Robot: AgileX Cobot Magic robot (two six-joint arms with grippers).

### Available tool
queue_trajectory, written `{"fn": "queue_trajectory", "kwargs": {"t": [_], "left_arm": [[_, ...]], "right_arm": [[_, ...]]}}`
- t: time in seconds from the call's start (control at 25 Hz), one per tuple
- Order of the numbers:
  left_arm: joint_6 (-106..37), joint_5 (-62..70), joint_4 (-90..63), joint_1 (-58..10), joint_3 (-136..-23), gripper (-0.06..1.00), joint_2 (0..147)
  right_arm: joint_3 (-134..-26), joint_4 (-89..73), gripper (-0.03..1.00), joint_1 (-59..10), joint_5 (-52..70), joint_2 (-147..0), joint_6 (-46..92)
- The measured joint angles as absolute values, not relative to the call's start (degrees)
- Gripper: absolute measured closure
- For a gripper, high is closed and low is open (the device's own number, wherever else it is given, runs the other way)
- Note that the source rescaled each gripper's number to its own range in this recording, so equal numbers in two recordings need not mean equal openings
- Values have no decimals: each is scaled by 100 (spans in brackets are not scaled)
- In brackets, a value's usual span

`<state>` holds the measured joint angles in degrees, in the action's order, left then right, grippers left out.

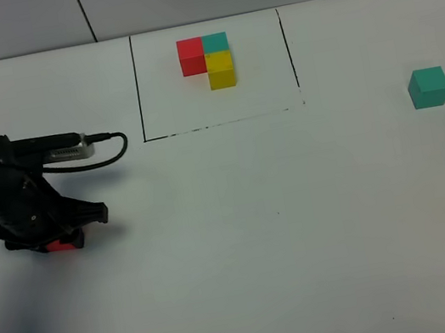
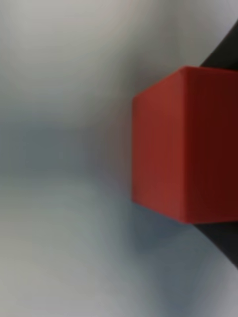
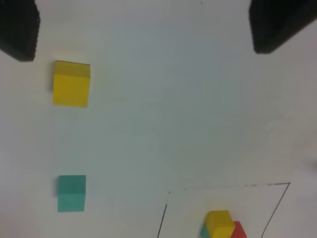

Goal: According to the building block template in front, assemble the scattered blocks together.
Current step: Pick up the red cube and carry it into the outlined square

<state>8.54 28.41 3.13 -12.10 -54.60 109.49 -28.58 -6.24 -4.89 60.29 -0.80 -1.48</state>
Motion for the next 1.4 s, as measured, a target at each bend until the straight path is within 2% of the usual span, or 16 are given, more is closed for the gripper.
{"fn": "queue_trajectory", "kwargs": {"t": [0.52, 0.88, 1.4], "left_arm": [[-222, 3053, 485, -2332, -5812, 94, 11070], [-1487, 3530, 596, -2791, -7363, 94, 11165], [-3364, 5832, 502, -3371, -10058, 94, 12902]], "right_arm": [[-2858, -629, 21, -489, 6029, -73, -171], [-2858, -629, 21, -489, 6029, -73, -177], [-2858, -629, 21, -489, 6029, -73, -308]]}}
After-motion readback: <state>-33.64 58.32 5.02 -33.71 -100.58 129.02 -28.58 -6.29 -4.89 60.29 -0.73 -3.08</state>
